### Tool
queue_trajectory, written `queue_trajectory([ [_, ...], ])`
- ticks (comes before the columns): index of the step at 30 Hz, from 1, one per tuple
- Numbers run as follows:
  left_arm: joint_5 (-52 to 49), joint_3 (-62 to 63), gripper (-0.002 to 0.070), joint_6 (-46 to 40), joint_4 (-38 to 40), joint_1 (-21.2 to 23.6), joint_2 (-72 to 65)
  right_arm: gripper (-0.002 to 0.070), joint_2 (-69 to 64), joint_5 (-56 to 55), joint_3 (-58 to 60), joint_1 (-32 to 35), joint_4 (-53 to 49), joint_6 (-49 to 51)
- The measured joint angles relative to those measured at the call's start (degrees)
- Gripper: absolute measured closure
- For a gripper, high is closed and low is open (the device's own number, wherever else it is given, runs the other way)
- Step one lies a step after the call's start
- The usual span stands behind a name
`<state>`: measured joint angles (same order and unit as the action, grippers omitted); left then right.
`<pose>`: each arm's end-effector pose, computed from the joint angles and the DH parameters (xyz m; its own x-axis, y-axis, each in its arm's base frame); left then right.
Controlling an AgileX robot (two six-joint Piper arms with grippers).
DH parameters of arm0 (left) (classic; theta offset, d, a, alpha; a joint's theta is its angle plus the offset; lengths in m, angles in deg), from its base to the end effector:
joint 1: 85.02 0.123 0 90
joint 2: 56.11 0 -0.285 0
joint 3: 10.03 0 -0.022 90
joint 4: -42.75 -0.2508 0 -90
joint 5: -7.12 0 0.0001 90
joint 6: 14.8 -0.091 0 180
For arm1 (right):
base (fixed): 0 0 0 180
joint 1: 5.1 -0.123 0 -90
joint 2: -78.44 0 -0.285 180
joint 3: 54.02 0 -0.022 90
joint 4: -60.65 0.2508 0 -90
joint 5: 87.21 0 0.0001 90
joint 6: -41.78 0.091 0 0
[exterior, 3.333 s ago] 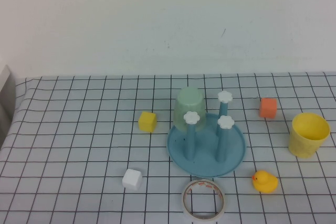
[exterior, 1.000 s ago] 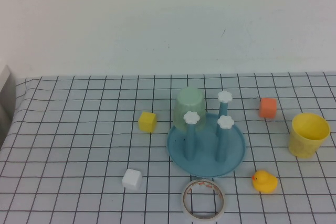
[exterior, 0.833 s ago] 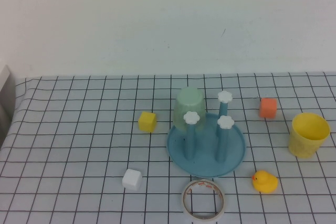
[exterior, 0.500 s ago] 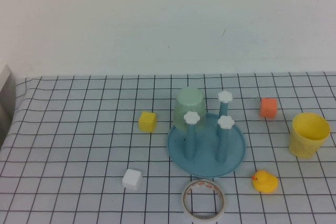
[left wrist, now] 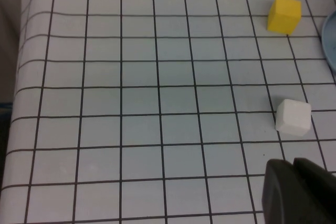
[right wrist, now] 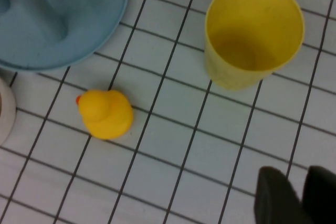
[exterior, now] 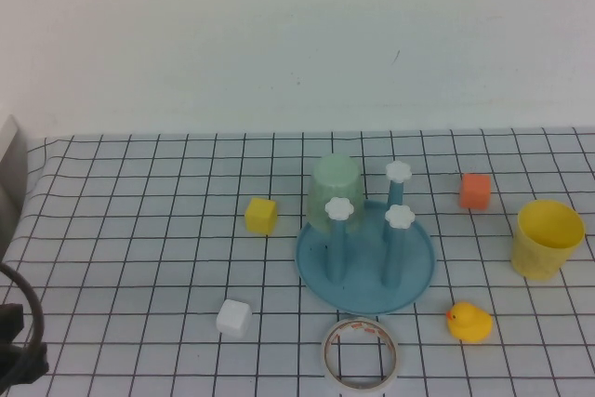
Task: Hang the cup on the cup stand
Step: Pick up the cup from the table
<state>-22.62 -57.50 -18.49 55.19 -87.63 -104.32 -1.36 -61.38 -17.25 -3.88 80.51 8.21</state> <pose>0.1354 -0.0159 0.2808 -0.5828 -0.0974 -0.8068 0.0608 0.9848 -0.1628 0.2404 0.0084 0.2409 -0.7297 -0.2498 -0.6365 -0.2779 0.9589 -0.0577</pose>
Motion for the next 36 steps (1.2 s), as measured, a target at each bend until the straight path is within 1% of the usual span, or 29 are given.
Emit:
queue_trajectory([
  [4, 0.8, 0.0, 0.0676, 0.0, 0.0, 0.0, -1.6, 0.0419, -7.6, 0.0, -6.7, 0.0, -0.3, -0.2],
  [6, 1.0, 0.0, 0.0676, 0.0, 0.0, 0.0, -2.0, 0.0365, -11.5, 0.0, -10.0, 0.0, -0.3, -0.2],
  [8, 1.4, 0.0, 0.0676, 0.0, 0.0, 0.0, -2.1, 0.0337, -15.5, -0.5, -13.6, 0.0, -0.5, -0.2],
  [11, 1.9, 0.0, 0.0676, 0.0, 0.0, 0.0, -2.1, 0.0318, -22.4, -1.6, -18.7, 0.0, -1.6, -0.2],
  [14, 2.1, 0.0, 0.0676, 0.0, 0.0, 0.0, -2.1, 0.0316, -28.6, -2.5, -23.6, 0.0, -2.9, -0.2],
  [19, 2.7, 0.0, 0.0676, 0.0, 0.1, 0.0, -2.1, 0.0316, -35.9, -2.7, -28.3, 0.0, -3.1, -0.2],
  [23, 2.8, 0.0, 0.0676, -0.1, 0.1, 0.0, -2.1, 0.0316, -40.1, -2.9, -29.2, 0.0, -3.5, -0.2],
  [30, 2.1, 0.0, 0.0676, -0.8, 0.0, 0.0, -2.1, 0.0316, -43.5, -2.9, -29.2, 0.0, -5.4, -0.2],
  [32, 2.3, 0.0, 0.0676, -1.5, 0.0, 0.0, -2.1, 0.0334, -43.8, -2.8, -29.3, 0.0, -5.5, -0.2],
  [33, 2.7, -0.1, 0.0676, -1.5, 0.0, 0.0, -2.1, 0.0354, -43.8, -2.7, -29.3, 0.0, -5.5, -0.2],
  [36, 3.9, -0.9, 0.0676, -1.7, 0.6, 0.0, -2.1, 0.0443, -43.8, -2.5, -29.3, 0.0, -5.5, -0.2],
])
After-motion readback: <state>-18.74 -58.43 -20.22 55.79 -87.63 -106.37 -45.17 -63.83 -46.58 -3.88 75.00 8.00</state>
